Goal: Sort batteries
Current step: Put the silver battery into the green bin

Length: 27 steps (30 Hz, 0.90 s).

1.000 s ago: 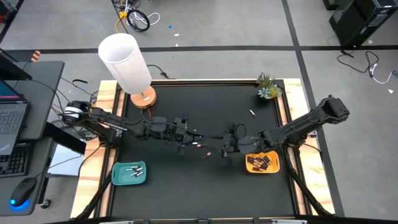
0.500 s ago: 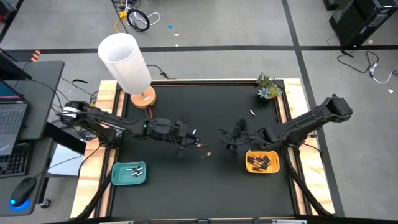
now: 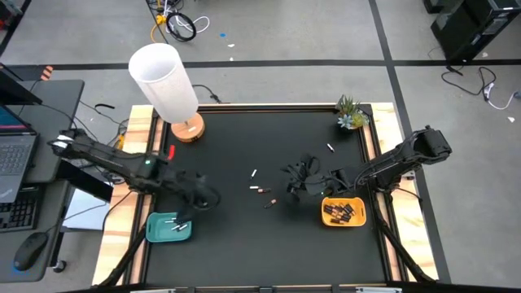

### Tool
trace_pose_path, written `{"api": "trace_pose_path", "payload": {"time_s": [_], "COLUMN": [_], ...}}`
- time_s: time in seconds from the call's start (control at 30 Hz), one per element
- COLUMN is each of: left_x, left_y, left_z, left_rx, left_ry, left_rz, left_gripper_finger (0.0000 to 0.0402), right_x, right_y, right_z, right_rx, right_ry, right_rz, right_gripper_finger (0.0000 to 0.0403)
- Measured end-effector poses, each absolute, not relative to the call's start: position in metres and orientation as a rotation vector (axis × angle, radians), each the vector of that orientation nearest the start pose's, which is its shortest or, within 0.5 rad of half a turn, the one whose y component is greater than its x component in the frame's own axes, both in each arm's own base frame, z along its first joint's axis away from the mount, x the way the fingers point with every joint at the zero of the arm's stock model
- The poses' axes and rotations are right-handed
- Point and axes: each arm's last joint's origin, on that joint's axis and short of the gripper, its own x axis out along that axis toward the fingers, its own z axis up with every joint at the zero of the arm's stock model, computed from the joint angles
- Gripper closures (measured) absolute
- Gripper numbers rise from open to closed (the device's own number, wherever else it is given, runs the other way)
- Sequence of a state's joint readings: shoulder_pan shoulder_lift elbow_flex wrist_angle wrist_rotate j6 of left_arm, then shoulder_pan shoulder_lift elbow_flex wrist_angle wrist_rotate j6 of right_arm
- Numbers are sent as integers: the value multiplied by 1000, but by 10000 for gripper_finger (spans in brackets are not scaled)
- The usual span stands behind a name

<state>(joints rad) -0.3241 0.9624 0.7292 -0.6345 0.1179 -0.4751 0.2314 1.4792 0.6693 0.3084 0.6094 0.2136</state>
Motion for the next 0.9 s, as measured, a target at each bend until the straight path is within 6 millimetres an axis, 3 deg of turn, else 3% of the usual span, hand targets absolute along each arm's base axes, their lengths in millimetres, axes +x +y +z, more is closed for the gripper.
{"api": "trace_pose_path", "payload": {"time_s": [0.23,0.6,0.9], "left_x": [138,111,98], "left_y": [-90,-119,-123], "left_z": [250,234,173], "left_rx": [-532,-409,-423], "left_ry": [1092,1116,1203], "left_rz": [-151,35,63], "left_gripper_finger": [352,352,352], "right_x": [284,286,286], "right_y": [42,33,36], "right_z": [191,192,192], "right_rx": [-25,-37,-34], "right_ry": [416,408,408], "right_rz": [-434,-460,-444], "right_gripper_finger": [234,233,237]}}
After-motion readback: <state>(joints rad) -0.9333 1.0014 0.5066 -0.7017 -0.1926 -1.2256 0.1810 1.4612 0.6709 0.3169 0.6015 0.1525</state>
